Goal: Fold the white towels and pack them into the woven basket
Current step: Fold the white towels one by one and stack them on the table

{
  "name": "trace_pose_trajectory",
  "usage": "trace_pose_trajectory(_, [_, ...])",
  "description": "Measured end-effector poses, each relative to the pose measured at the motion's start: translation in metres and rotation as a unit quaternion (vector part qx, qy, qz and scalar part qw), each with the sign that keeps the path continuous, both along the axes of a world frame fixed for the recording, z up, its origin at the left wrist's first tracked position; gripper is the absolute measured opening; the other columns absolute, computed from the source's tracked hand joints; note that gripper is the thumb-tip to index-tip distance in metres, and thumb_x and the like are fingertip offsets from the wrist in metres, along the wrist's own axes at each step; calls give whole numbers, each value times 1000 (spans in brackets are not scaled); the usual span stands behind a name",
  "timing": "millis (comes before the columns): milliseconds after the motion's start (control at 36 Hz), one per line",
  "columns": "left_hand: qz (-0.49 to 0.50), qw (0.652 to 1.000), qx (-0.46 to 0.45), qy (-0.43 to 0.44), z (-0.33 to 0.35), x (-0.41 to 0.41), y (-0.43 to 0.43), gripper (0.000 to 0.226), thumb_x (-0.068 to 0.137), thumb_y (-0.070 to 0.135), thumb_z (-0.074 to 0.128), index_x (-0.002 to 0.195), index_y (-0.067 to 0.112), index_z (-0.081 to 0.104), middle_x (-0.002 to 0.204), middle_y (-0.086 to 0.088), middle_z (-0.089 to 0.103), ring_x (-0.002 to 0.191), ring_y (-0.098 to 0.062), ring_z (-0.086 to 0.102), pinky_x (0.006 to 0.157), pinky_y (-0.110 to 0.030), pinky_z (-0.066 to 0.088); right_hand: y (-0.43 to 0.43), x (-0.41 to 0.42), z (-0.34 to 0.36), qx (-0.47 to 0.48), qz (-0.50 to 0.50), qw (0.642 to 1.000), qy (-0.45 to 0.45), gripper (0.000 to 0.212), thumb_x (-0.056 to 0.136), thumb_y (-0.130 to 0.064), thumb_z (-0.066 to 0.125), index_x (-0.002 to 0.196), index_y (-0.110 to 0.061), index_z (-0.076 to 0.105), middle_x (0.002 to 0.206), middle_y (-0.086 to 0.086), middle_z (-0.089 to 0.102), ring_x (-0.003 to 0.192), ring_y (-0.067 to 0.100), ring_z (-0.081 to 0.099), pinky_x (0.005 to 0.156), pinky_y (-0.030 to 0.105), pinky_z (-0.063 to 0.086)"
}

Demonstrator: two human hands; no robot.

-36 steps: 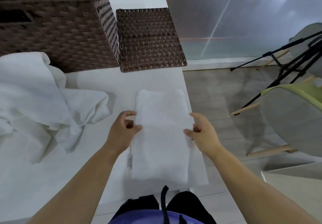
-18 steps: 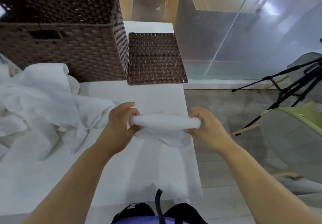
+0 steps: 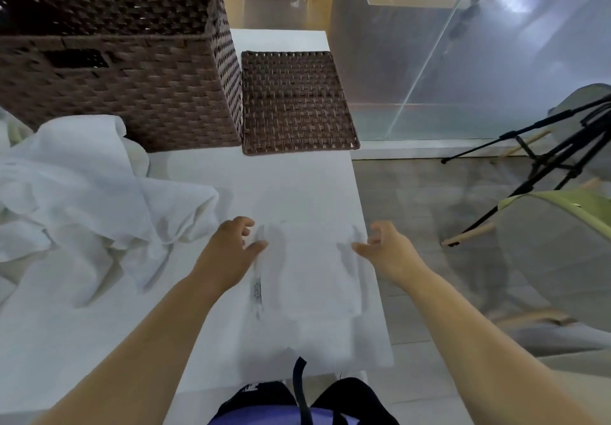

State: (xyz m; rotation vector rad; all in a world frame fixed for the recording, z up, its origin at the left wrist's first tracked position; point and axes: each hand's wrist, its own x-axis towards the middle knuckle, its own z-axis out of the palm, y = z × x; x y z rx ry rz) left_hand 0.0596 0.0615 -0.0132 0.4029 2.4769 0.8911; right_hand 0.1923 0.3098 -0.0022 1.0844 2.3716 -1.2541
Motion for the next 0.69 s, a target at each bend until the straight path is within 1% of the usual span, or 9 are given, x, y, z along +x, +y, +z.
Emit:
trace_pose_trajectory(83, [-58,998,-39,2,-14,11,-6,45,87,34,63,128,22,49,126,0,49,109,-17,51,92,-30,41,-12,11,-11,19,50,998,-39,61,87,-39,64,137,-18,36,126,2,53,100,17,52,79,29,42])
trace_pose_trajectory(167, [-140,987,-73,20,-26,24,-8,45,90,32,59,133,25,47,137,5,38,124,-18,35,102,-28,31,-27,21,-22,99,138,985,-38,53,90,-31,62,137,-23,39,131,-1,47,115,20,48,87,29,44])
trace_pose_trajectory(222, [-172,981,-89,25,-34,30,-10,46,92,31,56,136,27,45,144,8,31,130,-17,27,104,-26,28,-39,28,-24,197,224,954,-13,47,90,-22,62,135,-18,47,135,2,43,123,25,42,94,32,43])
trace_pose_trajectory(306, [-201,973,-104,48,-42,32,-13,46,95,33,51,140,30,41,151,11,25,136,-16,22,108,-28,26,-54,30,-28,312,309,896,62,43,70,-5,77,112,-7,66,131,14,54,118,36,53,86,40,51])
trace_pose_trajectory(333, [-212,970,-108,55,-44,31,-15,46,96,35,48,141,30,39,153,11,24,137,-16,23,109,-27,26,-58,29,-29,312,339,886,54,43,73,-4,72,115,-7,65,137,14,49,124,34,49,92,40,48])
trace_pose_trajectory(389, [-234,963,-116,71,-48,28,-17,47,97,37,45,143,29,37,154,11,23,138,-13,24,109,-27,26,-65,27,-37,264,381,886,15,48,88,-4,48,136,-9,46,154,7,24,142,24,22,111,36,26])
trace_pose_trajectory(472, [-258,953,-126,97,-54,23,-20,47,98,39,41,144,29,36,154,12,22,139,-10,22,108,-26,28,-67,19,-42,230,388,891,-59,58,92,-3,33,148,-8,21,160,2,0,147,17,-2,117,32,4])
trace_pose_trajectory(583, [-274,944,-147,108,-57,8,-14,49,99,42,34,146,32,28,155,17,15,141,-7,15,104,-26,32,-61,0,-38,246,398,874,-134,67,91,1,29,152,-7,2,159,2,-15,146,17,-13,118,35,-2])
trace_pose_trajectory(694, [-283,942,-156,92,-55,-15,3,49,99,42,32,146,33,24,156,18,11,142,-11,12,104,-31,32,-48,-27,-32,257,387,868,-173,66,93,1,26,152,-8,-2,158,-1,-19,146,17,-14,119,40,-1])
